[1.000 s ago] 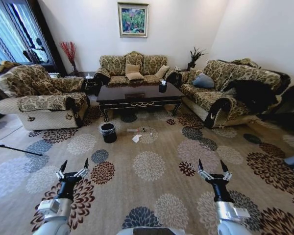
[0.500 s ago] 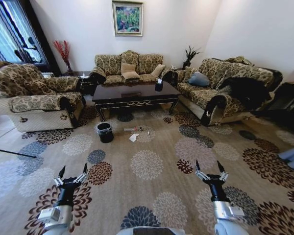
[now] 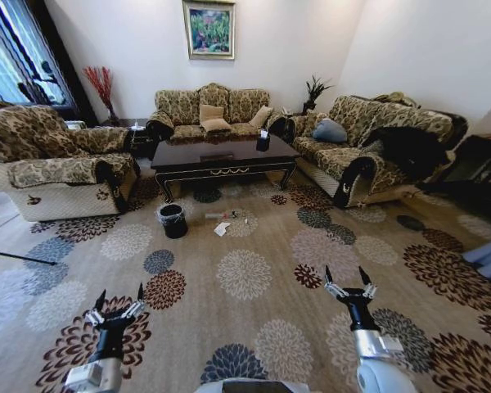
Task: Move to the front of the table and pick up the trash from the floor, then place it into the trash bin.
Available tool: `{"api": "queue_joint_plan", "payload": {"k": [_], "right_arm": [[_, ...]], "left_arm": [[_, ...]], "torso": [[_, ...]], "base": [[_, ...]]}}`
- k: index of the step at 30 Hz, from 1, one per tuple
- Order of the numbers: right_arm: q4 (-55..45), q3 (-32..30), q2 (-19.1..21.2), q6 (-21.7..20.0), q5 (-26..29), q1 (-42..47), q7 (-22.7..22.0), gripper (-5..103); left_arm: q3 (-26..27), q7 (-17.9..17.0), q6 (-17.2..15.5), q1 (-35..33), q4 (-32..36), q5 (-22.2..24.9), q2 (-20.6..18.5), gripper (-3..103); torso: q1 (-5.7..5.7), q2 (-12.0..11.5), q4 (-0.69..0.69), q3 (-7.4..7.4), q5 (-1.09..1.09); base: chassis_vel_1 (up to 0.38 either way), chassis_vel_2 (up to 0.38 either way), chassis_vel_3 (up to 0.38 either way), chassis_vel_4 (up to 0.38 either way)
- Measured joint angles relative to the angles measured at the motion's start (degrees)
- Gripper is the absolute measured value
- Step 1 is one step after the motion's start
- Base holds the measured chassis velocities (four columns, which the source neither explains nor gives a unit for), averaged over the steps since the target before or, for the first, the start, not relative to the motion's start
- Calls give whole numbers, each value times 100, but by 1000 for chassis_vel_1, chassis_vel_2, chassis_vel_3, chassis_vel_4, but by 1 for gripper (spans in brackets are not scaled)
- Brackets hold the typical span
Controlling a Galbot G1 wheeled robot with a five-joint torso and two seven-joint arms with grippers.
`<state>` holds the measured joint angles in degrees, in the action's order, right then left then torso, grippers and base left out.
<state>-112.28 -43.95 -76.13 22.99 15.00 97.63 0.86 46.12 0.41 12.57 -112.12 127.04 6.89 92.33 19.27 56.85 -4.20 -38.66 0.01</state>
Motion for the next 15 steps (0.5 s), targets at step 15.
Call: {"api": "queue_joint_plan", "payload": {"k": [15], "right_arm": [[-29,86,-100,-121,-160,-57,-125,100]], "left_arm": [[69,8,6,28,-62,385,-9,100]], "torso": [[-171,-387,0,213,-1]], "base": [[0,0,0,0]]}}
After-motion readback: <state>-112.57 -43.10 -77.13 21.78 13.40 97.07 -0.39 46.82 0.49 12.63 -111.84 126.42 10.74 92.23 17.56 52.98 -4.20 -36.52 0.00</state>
